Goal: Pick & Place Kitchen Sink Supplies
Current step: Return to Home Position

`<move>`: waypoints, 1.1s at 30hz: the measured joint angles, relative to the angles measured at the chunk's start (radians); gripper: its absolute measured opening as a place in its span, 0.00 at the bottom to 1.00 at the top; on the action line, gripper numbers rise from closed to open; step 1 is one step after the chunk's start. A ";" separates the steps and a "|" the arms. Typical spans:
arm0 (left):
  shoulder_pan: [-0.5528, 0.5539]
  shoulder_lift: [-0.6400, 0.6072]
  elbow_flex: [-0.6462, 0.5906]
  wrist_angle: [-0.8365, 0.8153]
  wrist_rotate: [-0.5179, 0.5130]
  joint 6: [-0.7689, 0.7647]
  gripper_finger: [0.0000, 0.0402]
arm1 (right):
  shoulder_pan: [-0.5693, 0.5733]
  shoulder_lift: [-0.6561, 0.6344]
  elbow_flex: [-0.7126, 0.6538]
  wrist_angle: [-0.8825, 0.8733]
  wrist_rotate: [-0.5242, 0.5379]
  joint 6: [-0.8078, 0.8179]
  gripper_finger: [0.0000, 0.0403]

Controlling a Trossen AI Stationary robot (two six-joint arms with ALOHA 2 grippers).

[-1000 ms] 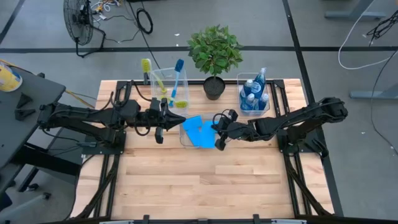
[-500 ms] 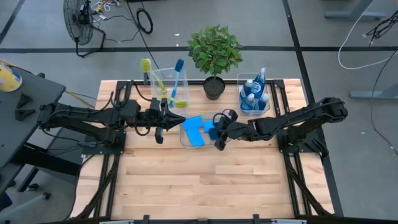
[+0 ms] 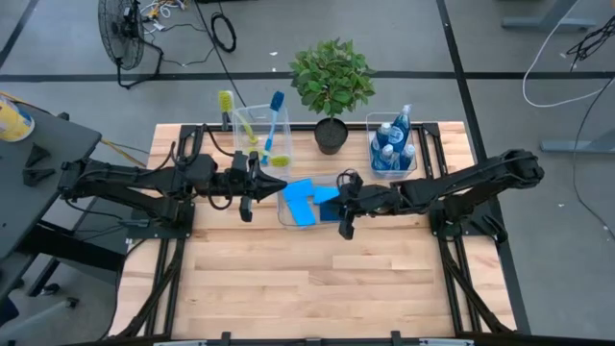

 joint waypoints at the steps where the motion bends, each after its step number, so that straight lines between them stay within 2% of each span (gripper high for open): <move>1: 0.000 0.000 0.000 0.000 0.000 0.000 0.03 | 0.000 -0.013 0.000 0.001 0.000 -0.001 0.16; 5: 0.000 0.000 0.000 -0.001 0.000 0.000 0.03 | 0.000 -0.062 0.000 0.000 0.000 -0.005 0.04; 7: 0.000 0.000 0.000 0.000 0.000 0.000 0.03 | 0.000 -0.087 0.000 0.003 0.000 -0.013 0.01; 13: 0.000 0.000 0.000 0.000 0.000 0.000 0.03 | 0.000 -0.149 0.000 0.012 -0.004 -0.047 0.03; 20: 0.000 0.000 0.000 0.000 0.000 0.000 0.03 | -0.001 -0.212 0.000 0.043 -0.135 -0.076 0.01; 28: 0.000 0.000 0.000 0.000 0.000 0.000 0.03 | -0.002 -0.283 -0.001 0.047 -0.099 -0.136 0.01; 33: 0.000 0.000 0.000 0.000 0.000 0.000 0.03 | -0.010 -0.335 -0.077 0.141 -0.093 -0.162 0.01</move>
